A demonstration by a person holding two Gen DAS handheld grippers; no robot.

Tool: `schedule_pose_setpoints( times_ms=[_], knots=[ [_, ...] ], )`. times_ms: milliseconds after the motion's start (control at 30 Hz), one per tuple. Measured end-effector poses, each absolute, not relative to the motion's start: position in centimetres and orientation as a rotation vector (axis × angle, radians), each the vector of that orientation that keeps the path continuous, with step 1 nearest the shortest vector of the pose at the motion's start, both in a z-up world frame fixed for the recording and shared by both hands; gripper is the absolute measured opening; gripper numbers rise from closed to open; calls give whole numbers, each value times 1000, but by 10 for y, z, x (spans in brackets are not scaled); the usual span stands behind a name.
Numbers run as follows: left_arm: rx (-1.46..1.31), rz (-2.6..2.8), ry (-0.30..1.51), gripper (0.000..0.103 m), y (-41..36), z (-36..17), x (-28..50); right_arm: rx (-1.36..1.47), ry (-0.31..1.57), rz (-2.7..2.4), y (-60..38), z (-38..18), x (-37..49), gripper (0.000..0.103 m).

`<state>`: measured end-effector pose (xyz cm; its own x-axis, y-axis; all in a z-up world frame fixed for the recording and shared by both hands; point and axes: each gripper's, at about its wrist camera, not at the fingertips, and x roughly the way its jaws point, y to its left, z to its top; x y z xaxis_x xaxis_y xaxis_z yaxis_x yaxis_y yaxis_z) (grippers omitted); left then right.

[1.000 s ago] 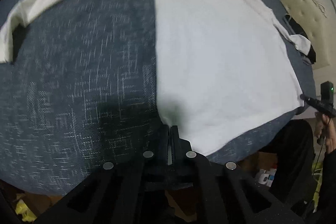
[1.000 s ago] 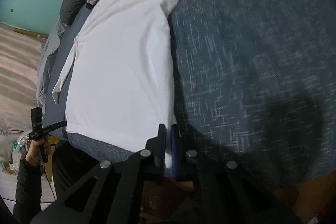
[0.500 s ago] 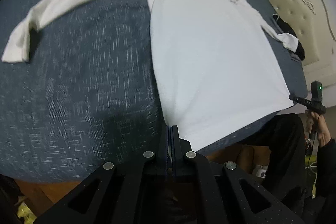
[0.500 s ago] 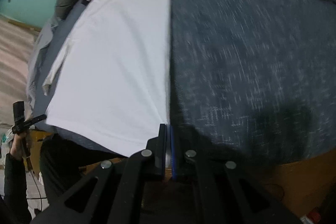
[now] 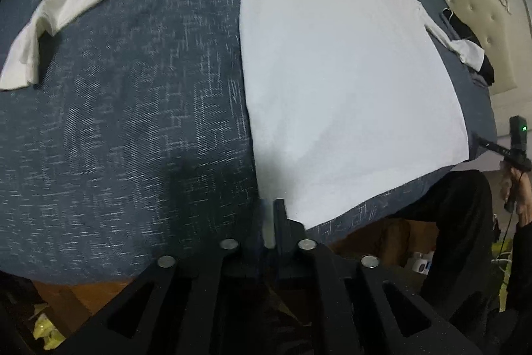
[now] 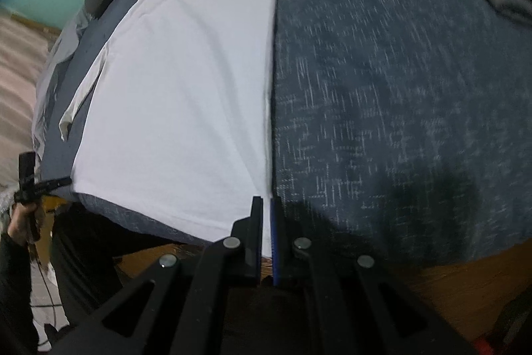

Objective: Fold clothes

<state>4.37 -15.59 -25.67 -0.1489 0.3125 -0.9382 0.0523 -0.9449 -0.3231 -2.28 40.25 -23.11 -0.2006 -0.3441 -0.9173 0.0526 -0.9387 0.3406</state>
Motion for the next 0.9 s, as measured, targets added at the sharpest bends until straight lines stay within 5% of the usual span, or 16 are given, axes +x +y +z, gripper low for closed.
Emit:
schedule_pose_setpoints(
  times_ms=[167, 500, 567, 900],
  knots=[
    [-1857, 2314, -399, 33, -170, -227, 16, 1696, -356, -2306, 406, -201, -41, 12],
    [-1640, 2472, -426, 37, -179, -185, -93, 1455, -346, -2357, 375, -174, -140, 24],
    [-1622, 2483, -431, 37, -169, -184, -128, 1428, -342, -2365, 363, -173, -165, 34],
    [-1576, 2502, -368, 38, -158, -212, -281, 1379, -283, -2362, 323, -187, -299, 34]
  ],
)
